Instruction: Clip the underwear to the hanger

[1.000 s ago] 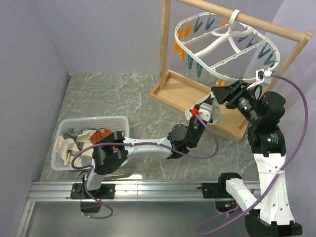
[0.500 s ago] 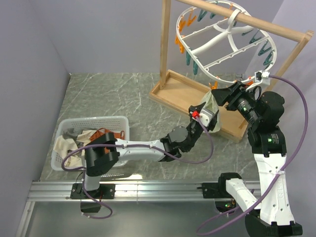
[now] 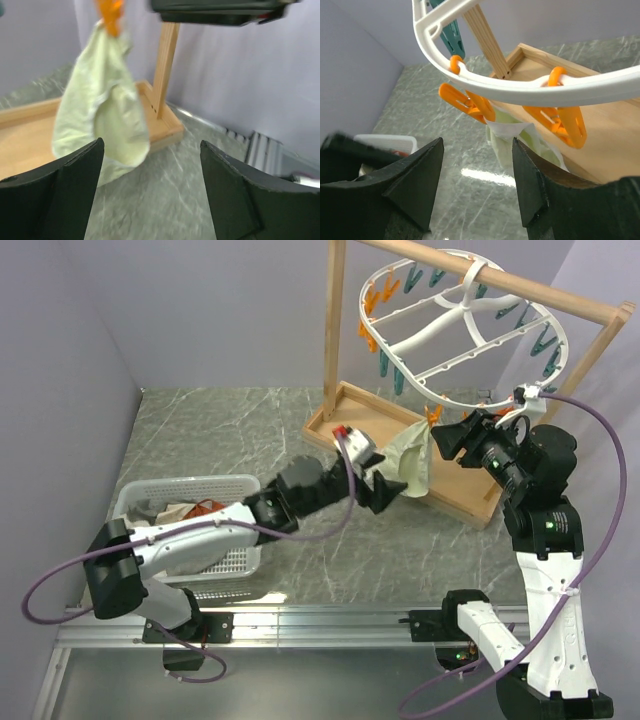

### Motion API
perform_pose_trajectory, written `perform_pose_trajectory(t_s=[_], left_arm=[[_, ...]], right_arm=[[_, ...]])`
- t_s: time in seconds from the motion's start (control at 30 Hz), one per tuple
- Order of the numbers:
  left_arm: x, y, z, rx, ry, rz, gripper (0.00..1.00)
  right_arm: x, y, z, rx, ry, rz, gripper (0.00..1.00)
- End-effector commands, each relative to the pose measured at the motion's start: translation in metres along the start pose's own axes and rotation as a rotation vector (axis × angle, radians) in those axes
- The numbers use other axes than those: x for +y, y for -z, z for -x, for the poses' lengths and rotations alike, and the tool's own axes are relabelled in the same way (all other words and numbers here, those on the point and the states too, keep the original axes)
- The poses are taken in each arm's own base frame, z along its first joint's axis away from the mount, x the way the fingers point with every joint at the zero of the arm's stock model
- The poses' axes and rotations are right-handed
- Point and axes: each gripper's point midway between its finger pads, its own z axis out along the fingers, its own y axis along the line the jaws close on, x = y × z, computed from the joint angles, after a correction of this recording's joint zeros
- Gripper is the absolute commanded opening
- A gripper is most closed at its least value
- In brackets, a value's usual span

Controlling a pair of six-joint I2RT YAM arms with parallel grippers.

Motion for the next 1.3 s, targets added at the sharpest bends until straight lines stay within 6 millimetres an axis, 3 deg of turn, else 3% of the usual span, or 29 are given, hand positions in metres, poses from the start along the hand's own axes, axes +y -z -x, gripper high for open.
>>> perform_pose_trajectory(t_s=[0.0,0.03,0.1,0.17,0.2,0.23,0.3,0.37,0.4,0.43,0.47,0.53,0.57,0.6,0.7,0.93,0.97,1.03,1.07,1.1,1.17,1.27], left_arm=[[-0.008,0.027,-0.024,0.176,0.147,-0.245,0.83],[0.017,0.029,-0.026,0.193,0.169,-0.213,0.83],[0.04,0.035,-0.033,0.239,0.251,-0.212,0.83],[0.051,0.042,-0.041,0.266,0.323,-0.242,0.83],[0.069,0.042,-0.047,0.277,0.353,-0.216,0.83],[0.068,0.044,-0.05,0.297,0.404,-0.245,0.83],[0.082,0.037,-0.057,0.307,0.459,-0.243,0.82],[0.083,0.028,-0.051,0.295,0.5,-0.278,0.82],[0.09,0.021,-0.063,0.314,0.527,-0.272,0.82],[0.09,0.015,-0.057,0.31,0.555,-0.286,0.82],[0.095,0.006,-0.07,0.322,0.582,-0.29,0.82],[0.103,-0.005,-0.073,0.33,0.669,-0.284,0.83],[0.104,-0.011,-0.067,0.319,0.684,-0.323,0.84],[0.117,-0.02,-0.075,0.306,0.707,-0.326,0.85],[0.122,-0.028,-0.073,0.265,0.747,-0.351,0.85],[0.127,-0.018,-0.072,0.169,0.661,-0.312,0.83],[0.128,-0.014,-0.08,0.191,0.657,-0.296,0.83],[0.128,-0.007,-0.076,0.173,0.578,-0.27,0.81],[0.127,0.001,-0.089,0.203,0.573,-0.248,0.81],[0.122,0.007,-0.086,0.196,0.522,-0.258,0.81],[0.12,0.019,-0.105,0.244,0.507,-0.229,0.79],[0.11,0.03,-0.108,0.253,0.443,-0.245,0.75]], right_arm=[[0.004,0.006,0.008,-0.009,0.062,0.012,0.64],[0.004,0.006,0.006,0.0,0.078,0.015,0.64],[0.004,0.009,0.0,0.022,0.098,0.024,0.64],[0.003,0.012,-0.008,0.04,0.105,0.029,0.64],[0.003,0.014,-0.009,0.04,0.113,0.03,0.64],[0.004,0.017,-0.011,0.041,0.117,0.034,0.64],[0.003,0.018,-0.018,0.056,0.115,0.034,0.63],[0.002,0.022,-0.023,0.066,0.119,0.035,0.63],[0.001,0.024,-0.026,0.071,0.126,0.034,0.62],[0.001,0.025,-0.029,0.083,0.126,0.038,0.62],[0.001,0.026,-0.032,0.091,0.131,0.04,0.61],[0.002,0.029,-0.036,0.106,0.142,0.051,0.6],[0.001,0.029,-0.038,0.111,0.144,0.051,0.59],[0.0,0.029,-0.04,0.115,0.15,0.048,0.59],[-0.008,0.031,-0.048,0.128,0.149,0.016,0.56],[-0.027,0.027,-0.074,0.155,0.116,-0.038,0.46],[-0.03,0.026,-0.08,0.169,0.112,-0.043,0.44],[-0.032,0.026,-0.081,0.157,0.129,-0.043,0.42],[-0.035,0.025,-0.086,0.163,0.128,-0.048,0.41],[-0.035,0.027,-0.085,0.151,0.143,-0.046,0.41],[-0.038,0.026,-0.09,0.151,0.155,-0.047,0.39],[-0.044,0.025,-0.096,0.162,0.172,-0.058,0.38]])
